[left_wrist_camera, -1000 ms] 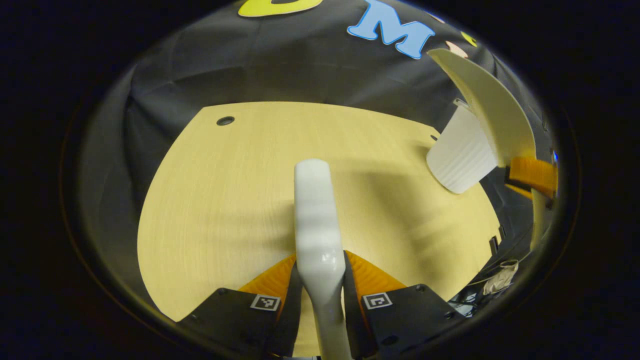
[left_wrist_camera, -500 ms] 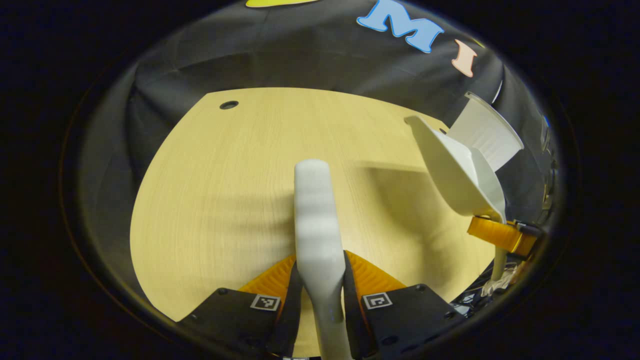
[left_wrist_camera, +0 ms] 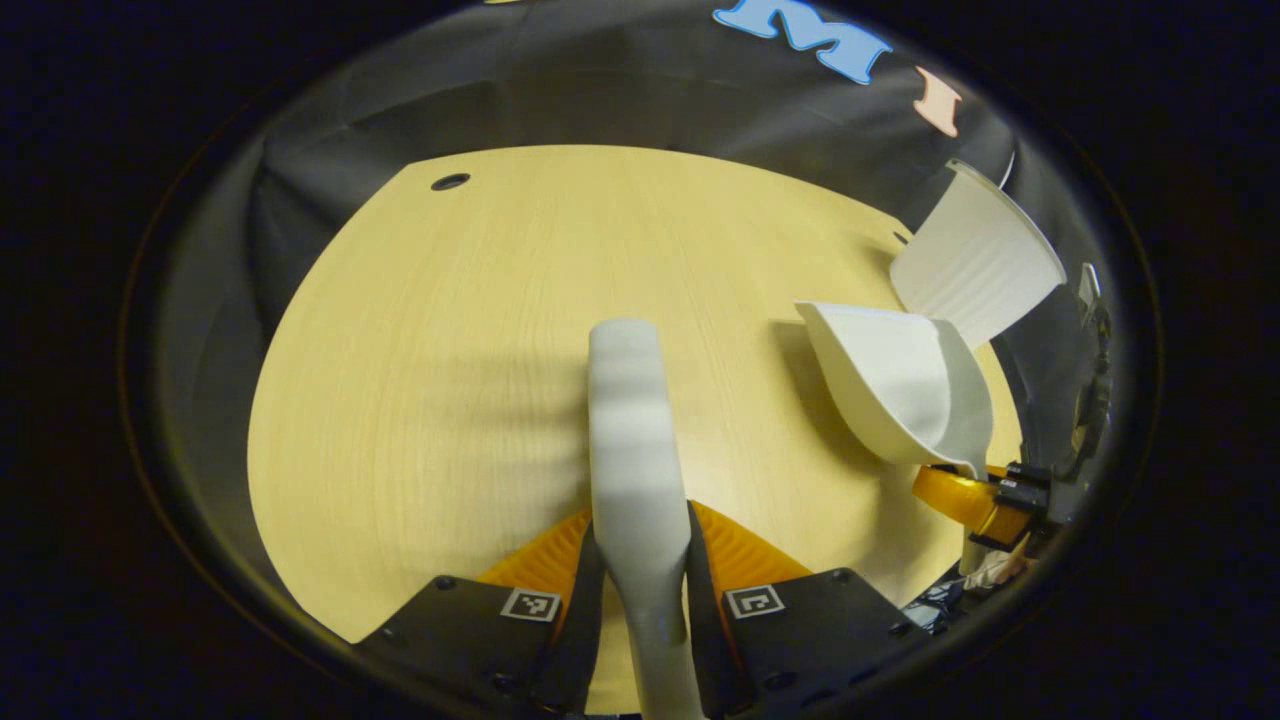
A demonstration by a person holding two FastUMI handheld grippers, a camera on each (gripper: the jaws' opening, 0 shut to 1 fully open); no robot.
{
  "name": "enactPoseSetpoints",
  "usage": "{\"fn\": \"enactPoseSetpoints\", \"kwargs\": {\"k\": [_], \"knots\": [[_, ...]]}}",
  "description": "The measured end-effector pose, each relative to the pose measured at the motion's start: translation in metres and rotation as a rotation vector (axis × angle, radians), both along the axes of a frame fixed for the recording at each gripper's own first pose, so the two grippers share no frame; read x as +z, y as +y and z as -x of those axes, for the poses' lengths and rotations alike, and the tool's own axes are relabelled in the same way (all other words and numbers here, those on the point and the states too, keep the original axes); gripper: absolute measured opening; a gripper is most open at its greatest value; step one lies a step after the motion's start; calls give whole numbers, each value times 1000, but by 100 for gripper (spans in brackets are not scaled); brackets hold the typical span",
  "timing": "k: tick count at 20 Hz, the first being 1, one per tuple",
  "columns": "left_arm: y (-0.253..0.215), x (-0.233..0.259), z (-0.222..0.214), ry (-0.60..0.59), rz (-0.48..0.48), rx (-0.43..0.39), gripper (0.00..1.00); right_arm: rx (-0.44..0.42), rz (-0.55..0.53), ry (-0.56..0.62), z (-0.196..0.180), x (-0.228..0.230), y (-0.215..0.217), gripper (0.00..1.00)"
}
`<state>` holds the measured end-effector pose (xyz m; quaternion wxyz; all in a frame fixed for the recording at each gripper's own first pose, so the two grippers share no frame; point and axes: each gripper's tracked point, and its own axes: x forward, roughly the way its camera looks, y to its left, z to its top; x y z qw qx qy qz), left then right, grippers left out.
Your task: Pick up the small broom and dustpan from the desktop, sweep the trash into the dustpan with the broom, and then empty the trash into the garbage bin.
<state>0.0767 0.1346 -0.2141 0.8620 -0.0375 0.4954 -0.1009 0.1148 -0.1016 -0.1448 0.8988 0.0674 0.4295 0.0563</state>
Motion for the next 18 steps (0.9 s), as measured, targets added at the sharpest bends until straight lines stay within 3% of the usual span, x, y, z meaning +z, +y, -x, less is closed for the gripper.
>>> {"fn": "enactPoseSetpoints", "kwargs": {"k": [14, 18], "knots": [[3, -5, 4, 28, -31, 45, 47, 21, -48, 74, 5, -8, 0, 35], [-1, -3, -2, 9, -44, 46, 53, 36, -72, 71, 7, -4, 1, 39]]}}
